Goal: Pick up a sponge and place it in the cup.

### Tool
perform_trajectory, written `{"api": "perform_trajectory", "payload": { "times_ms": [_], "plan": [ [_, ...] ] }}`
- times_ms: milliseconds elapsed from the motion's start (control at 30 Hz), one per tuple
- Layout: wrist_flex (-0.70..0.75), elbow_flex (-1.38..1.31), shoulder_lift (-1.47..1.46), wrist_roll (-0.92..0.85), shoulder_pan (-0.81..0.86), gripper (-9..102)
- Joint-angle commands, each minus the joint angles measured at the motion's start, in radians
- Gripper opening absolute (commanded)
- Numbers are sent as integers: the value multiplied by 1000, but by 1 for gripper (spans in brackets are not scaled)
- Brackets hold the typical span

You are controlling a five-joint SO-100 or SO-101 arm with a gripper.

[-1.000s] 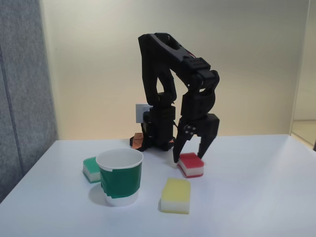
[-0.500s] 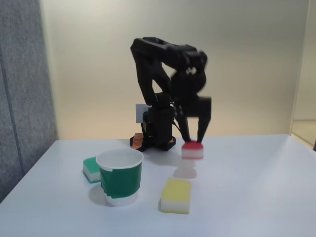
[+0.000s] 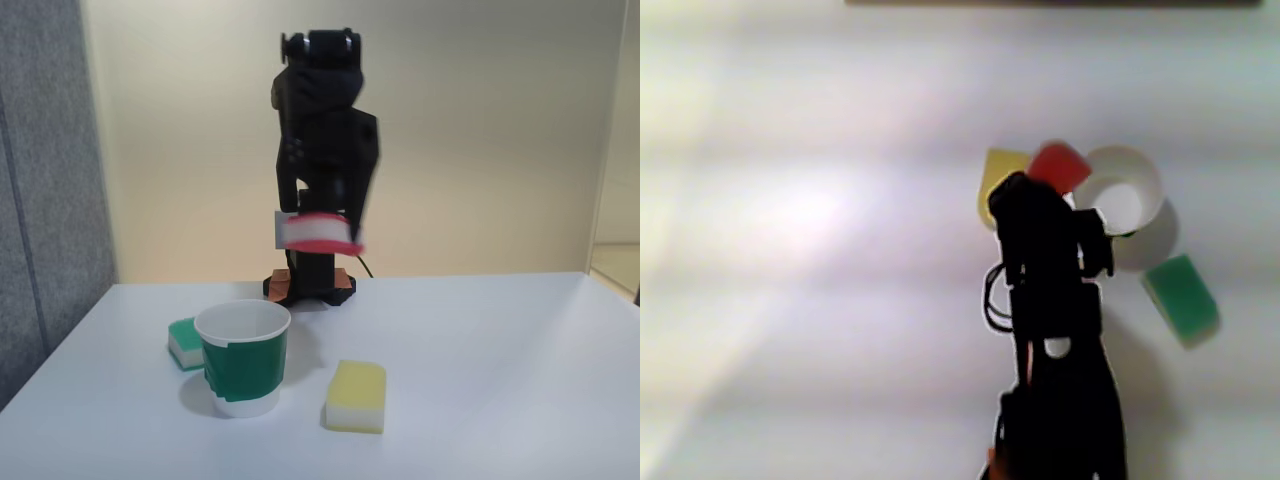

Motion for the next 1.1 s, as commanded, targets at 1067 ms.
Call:
{"api": "perform_trajectory", "payload": {
  "times_ms": [1067],
  "plan": [
    [-71,-147,-270,-44,204,26]
  ]
}}
